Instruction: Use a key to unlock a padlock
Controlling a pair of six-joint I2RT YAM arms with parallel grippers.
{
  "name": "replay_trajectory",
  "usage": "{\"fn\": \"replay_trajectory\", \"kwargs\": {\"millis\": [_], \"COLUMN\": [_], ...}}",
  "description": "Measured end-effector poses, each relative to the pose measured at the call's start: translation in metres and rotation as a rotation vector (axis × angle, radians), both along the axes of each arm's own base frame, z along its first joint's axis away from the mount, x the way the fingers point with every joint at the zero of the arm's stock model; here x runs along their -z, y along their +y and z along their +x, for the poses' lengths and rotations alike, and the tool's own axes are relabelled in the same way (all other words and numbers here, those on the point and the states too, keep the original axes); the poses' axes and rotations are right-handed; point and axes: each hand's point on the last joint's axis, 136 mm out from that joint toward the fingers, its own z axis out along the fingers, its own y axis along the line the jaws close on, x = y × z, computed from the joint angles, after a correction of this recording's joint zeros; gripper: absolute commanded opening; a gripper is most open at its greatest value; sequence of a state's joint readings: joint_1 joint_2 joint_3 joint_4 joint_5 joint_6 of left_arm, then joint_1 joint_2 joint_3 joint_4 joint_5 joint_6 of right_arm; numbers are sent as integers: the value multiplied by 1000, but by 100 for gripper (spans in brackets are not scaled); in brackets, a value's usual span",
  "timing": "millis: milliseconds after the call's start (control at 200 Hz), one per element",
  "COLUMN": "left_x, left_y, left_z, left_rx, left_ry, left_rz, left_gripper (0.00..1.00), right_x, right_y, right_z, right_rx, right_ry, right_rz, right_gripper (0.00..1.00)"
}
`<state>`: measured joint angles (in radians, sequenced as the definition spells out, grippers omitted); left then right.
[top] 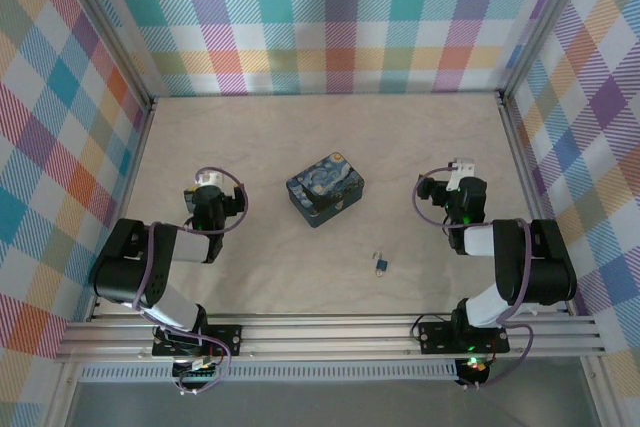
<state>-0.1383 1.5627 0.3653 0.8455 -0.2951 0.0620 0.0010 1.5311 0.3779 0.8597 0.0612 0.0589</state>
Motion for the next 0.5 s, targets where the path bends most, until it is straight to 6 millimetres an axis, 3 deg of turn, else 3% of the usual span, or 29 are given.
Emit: {"fn": "replay_trajectory", "kwargs": {"millis": [500], "left_x": [-2], "left_y": [-1], "left_z": [8], "left_rx": [28], "left_ry": [3], "left_rz": [-75], "left_gripper": [100], "right_x": [2], "right_y": [0], "right_z": [-1], "right_rx": [-3], "right_ry": [8], "right_rz": [1], "right_gripper": [100]}}
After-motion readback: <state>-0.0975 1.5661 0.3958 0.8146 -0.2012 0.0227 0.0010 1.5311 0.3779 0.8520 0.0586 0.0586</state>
